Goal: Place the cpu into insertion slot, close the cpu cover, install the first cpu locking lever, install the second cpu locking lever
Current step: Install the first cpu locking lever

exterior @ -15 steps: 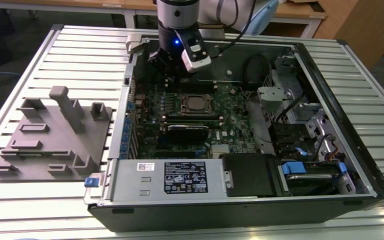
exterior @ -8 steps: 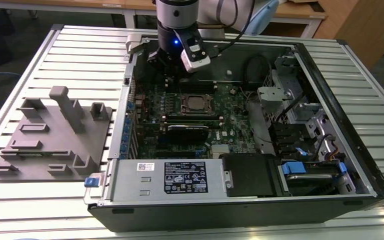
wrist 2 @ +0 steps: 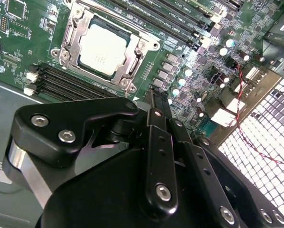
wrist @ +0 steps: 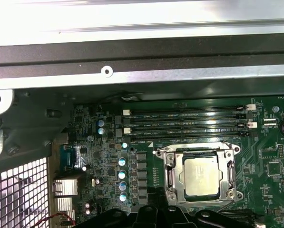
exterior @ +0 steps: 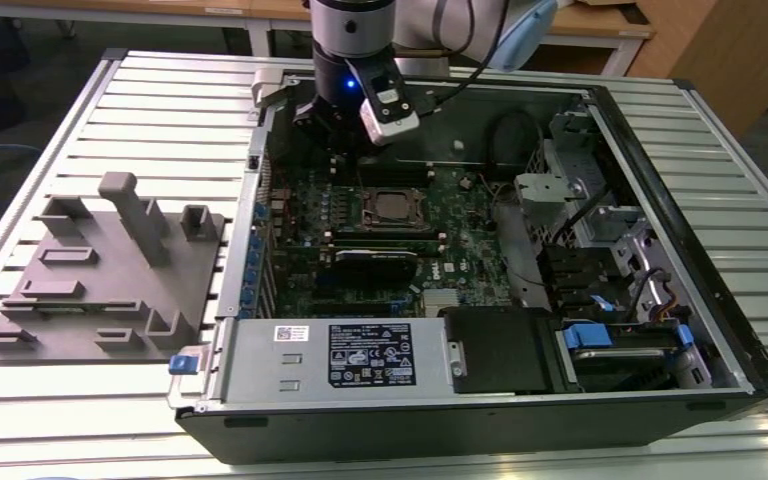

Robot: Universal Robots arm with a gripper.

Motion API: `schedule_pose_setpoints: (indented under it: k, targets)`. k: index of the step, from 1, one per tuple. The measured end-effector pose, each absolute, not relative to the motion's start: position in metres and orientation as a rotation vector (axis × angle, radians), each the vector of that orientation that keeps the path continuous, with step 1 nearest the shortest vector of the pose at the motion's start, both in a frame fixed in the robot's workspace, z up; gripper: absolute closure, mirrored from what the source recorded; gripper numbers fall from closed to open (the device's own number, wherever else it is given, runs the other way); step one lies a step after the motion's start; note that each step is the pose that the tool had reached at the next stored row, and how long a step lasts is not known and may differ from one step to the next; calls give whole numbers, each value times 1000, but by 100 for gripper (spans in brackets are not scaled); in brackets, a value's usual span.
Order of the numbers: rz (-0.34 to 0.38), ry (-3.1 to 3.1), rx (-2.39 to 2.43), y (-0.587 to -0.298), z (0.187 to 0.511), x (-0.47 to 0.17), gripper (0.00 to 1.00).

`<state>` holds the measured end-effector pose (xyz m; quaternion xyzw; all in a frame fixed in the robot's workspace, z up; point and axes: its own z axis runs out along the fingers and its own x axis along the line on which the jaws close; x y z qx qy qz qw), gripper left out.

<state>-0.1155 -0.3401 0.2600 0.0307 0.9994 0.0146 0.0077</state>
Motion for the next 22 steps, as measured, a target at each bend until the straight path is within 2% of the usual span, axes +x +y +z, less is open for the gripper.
schedule_pose_setpoints:
  k: [22]
  targets:
    - [45, 3125, 96, -340, 260, -125, 90]
